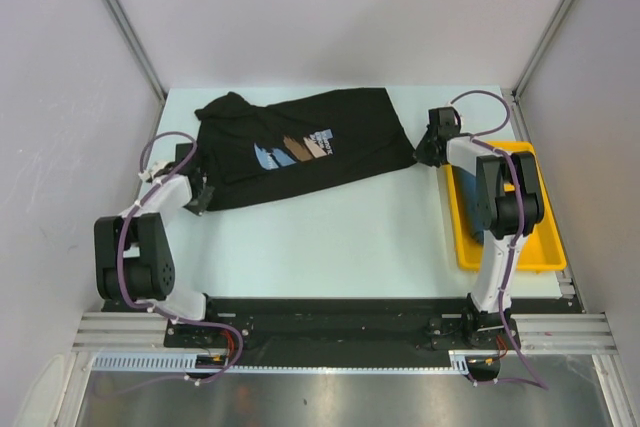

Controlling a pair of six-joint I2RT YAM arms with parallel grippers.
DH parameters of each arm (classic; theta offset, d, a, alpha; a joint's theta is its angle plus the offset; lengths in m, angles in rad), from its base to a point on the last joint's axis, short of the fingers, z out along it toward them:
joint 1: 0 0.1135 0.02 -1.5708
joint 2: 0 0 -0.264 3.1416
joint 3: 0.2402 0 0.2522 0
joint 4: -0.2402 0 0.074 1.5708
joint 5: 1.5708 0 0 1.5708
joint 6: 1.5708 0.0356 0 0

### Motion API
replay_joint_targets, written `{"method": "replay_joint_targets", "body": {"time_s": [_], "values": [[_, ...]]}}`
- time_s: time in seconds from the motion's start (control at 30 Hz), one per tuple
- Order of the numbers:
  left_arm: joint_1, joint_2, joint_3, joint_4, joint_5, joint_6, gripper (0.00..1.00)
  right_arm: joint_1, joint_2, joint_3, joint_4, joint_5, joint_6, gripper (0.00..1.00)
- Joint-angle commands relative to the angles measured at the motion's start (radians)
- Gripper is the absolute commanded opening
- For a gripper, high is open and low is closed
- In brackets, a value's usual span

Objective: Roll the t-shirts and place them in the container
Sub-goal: Fold the T-shirt at the center of the board.

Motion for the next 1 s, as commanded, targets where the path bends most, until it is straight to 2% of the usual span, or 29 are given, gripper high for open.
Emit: {"method": "replay_joint_targets", "body": {"time_s": [0.0, 0.3, 0.6, 0.7, 0.77, 0.8, 0.83, 0.87, 0.9, 0.93, 0.97], "values": [[0.016, -0.053, 0.053, -0.208, -0.215, -0.002, 0.00, 0.005, -0.136, -0.073, -0.104, 0.035, 0.012, 0.00], [0.070, -0.219, -0.086, -0.262, -0.288, -0.052, 0.00, 0.028, -0.426, -0.447, -0.084, 0.002, 0.117, 0.00], [0.188, -0.311, -0.289, -0.187, -0.214, -0.077, 0.02, 0.056, -0.751, -0.809, -0.086, 0.014, 0.263, 0.00], [0.212, -0.323, -0.339, -0.150, -0.197, -0.065, 0.06, 0.089, -0.840, -0.866, -0.101, 0.038, 0.298, 0.00], [0.217, -0.340, -0.353, -0.138, -0.194, -0.051, 0.16, 0.106, -0.879, -0.880, -0.115, 0.055, 0.308, 0.01], [0.217, -0.349, -0.350, -0.135, -0.196, -0.042, 0.21, 0.108, -0.900, -0.883, -0.118, 0.057, 0.312, 0.11], [0.217, -0.361, -0.346, -0.138, -0.194, -0.035, 0.36, 0.111, -0.908, -0.883, -0.121, 0.052, 0.311, 0.20], [0.218, -0.369, -0.339, -0.139, -0.191, -0.020, 0.45, 0.108, -0.914, -0.883, -0.118, 0.048, 0.309, 0.30], [0.218, -0.378, -0.317, -0.136, -0.173, 0.001, 0.52, 0.109, -0.926, -0.882, -0.114, 0.043, 0.302, 0.49], [0.218, -0.393, -0.303, -0.129, -0.164, 0.029, 0.62, 0.111, -0.931, -0.879, -0.104, 0.043, 0.289, 0.55], [0.218, -0.401, -0.289, -0.124, -0.153, 0.079, 0.65, 0.111, -0.937, -0.874, -0.098, 0.039, 0.279, 0.58]]}}
